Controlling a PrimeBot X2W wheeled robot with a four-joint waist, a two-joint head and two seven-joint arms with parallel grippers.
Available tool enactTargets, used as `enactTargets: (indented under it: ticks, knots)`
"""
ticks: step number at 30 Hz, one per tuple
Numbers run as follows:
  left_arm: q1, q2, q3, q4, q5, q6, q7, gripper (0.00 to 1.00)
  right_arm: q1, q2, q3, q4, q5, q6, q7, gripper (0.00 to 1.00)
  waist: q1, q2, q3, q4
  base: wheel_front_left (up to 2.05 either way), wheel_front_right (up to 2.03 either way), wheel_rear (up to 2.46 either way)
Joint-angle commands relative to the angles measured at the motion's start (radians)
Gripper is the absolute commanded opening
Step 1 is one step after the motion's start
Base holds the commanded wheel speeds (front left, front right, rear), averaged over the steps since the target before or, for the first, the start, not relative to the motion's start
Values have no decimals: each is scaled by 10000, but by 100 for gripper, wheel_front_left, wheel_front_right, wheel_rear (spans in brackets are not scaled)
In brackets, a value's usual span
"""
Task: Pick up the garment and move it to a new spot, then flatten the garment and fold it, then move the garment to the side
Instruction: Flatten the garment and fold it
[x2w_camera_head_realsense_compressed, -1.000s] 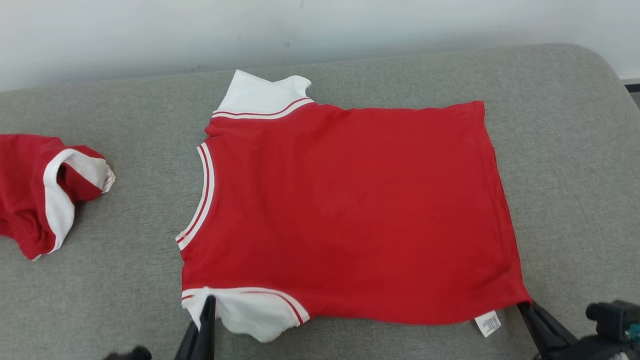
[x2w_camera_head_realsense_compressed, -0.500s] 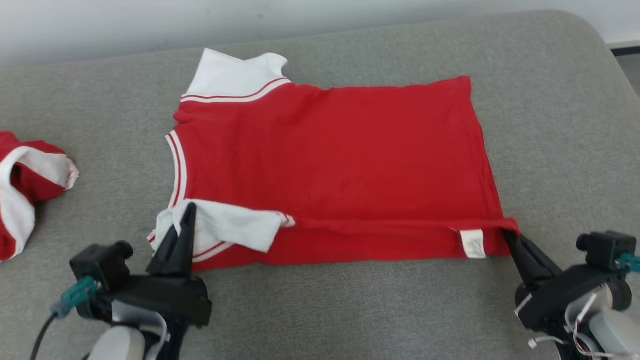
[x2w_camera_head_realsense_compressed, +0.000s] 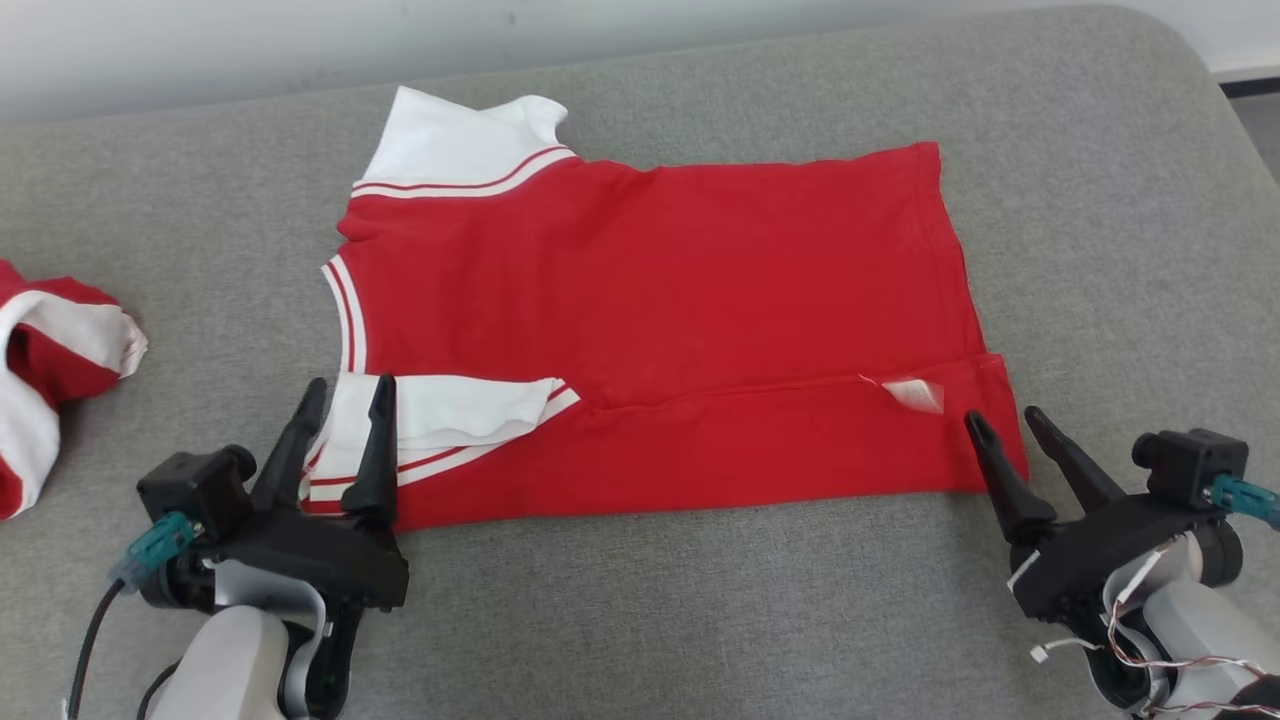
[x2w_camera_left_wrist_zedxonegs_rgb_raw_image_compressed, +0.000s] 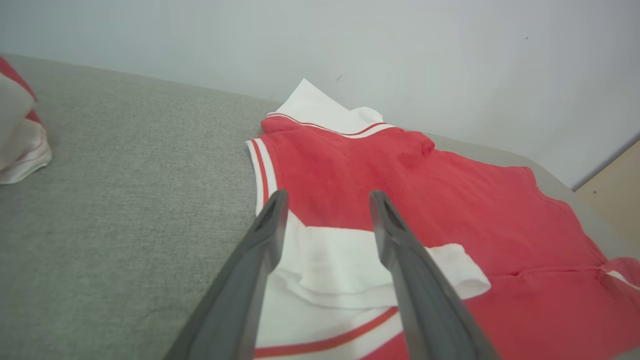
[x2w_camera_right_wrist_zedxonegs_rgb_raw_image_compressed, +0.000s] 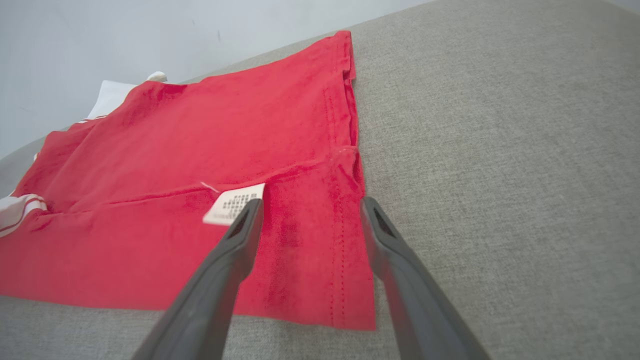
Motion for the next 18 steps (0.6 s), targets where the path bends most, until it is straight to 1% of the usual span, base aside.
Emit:
enactTargets:
  ticks: [1, 7, 10, 14, 18]
  knots:
    - [143, 8, 52, 52, 143, -7, -138, 100, 57, -136, 95, 105, -23, -24, -187, 100, 0, -1, -125, 119, 0, 0, 0]
    - [770, 131, 104, -137, 328, 99, -259, 100, 430, -299, 283, 266, -61, -24, -455, 100, 0, -1, -237, 245, 0, 0, 0]
    - [1181, 295, 1, -150, 628, 146, -298, 100, 552, -326, 325, 421, -129, -24, -541, 100, 0, -1, -243, 287, 0, 0, 0]
    - [1528, 370, -111, -30, 833, 233, -312, 100, 612, -246, 274, 678, -177, -24, -650, 100, 0, -1, -254, 346, 0, 0, 0]
    - [1366, 464, -273, 331, 946, 226, -206, 100, 469, -109, 232, 1012, -224, -24, -709, 100, 0, -1, -247, 364, 0, 0, 0]
